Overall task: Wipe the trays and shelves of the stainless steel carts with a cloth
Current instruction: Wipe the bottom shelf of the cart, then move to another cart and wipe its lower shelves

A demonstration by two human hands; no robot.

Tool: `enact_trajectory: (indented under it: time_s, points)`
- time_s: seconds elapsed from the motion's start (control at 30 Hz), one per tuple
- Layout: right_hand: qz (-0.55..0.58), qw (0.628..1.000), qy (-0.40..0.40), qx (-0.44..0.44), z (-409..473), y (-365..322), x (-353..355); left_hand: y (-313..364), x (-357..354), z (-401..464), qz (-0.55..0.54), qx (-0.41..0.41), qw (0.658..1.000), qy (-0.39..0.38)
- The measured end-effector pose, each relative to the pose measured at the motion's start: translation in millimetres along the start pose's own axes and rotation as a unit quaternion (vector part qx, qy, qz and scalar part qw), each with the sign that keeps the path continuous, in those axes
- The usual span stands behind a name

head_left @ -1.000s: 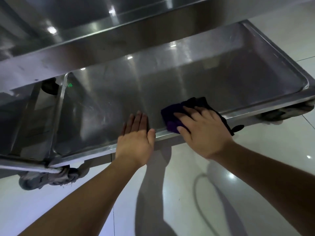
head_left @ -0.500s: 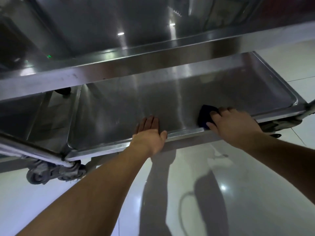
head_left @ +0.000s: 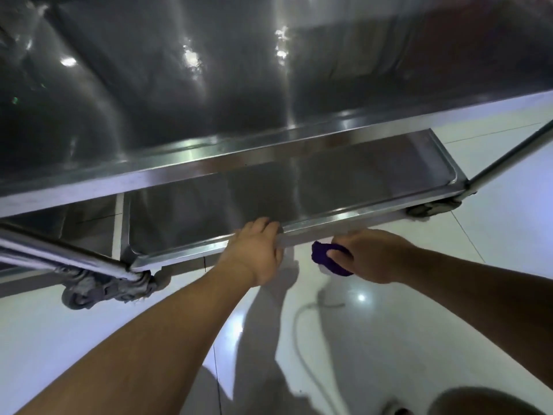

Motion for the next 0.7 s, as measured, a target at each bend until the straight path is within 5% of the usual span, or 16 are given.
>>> enact_trajectory:
  time_s: [0.33,0.7]
  points:
    - [0.322,0.923,-0.011,-0.211,-172,23,34,93,98,-142,0.018,0.034,0.995,-0.090]
    - [0.398,0.880,-0.020,-0.259,-399,-29,162,224,263,-309,0.020,0.017,0.989,-0.144]
Point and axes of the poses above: each hand's wrist, its own z-axis towards the middle knuckle, its own x-axis out of the back of the hand, y = z × x, the point moved 9 cm from there along z, towards the middle knuckle, and after that the axes turned 11 degrees about -y, right-handed, at the moved point
